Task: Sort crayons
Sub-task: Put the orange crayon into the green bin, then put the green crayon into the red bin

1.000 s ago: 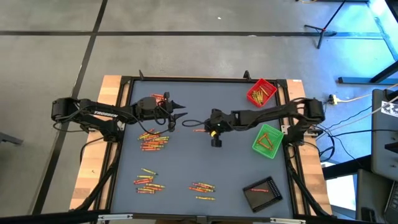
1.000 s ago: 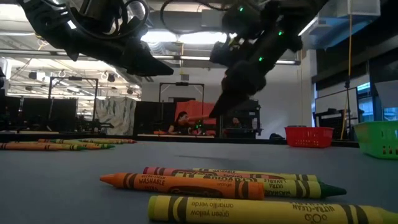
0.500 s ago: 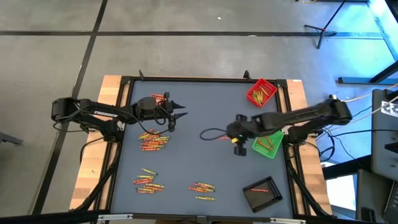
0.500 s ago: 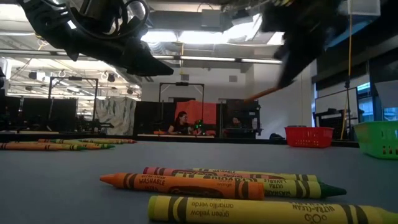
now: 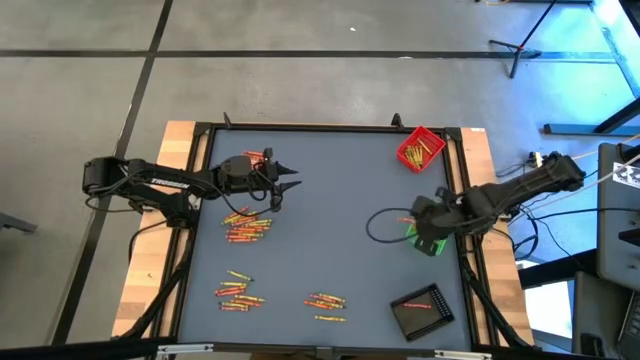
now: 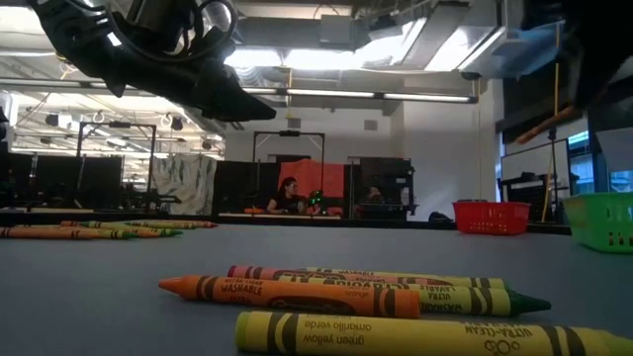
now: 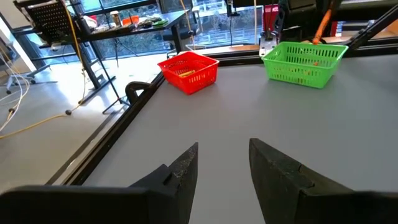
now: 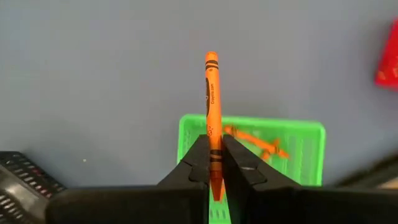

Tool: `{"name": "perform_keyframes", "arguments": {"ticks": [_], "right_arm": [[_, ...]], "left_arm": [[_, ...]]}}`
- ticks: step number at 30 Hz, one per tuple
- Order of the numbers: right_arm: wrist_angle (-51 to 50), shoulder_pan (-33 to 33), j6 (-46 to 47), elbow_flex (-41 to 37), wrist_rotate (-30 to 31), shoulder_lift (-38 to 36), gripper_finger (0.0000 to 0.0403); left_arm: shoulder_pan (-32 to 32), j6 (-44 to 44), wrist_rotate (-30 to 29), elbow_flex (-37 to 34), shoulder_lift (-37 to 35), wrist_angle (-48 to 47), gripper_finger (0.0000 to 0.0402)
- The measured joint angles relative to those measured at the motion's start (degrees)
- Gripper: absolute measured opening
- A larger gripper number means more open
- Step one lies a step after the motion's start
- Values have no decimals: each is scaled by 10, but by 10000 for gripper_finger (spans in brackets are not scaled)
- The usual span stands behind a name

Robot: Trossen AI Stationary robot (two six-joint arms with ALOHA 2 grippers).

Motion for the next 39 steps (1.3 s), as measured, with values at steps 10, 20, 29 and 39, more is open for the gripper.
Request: {"name": "perform_keyframes", "arguments": {"ticks": [10, 20, 29, 39], "right_arm": [[3, 70, 152, -113, -17, -64, 17], [13, 163, 280, -155, 2, -94, 17], [19, 173, 304, -177, 27, -90, 21], [21, 172, 307, -177, 14, -91, 163]], "left_arm": [[0, 3, 0, 0, 0, 0, 127], [0, 3, 0, 0, 0, 0, 127], [0, 3, 0, 0, 0, 3, 127], [0, 5, 0, 0, 0, 4, 127]]}}
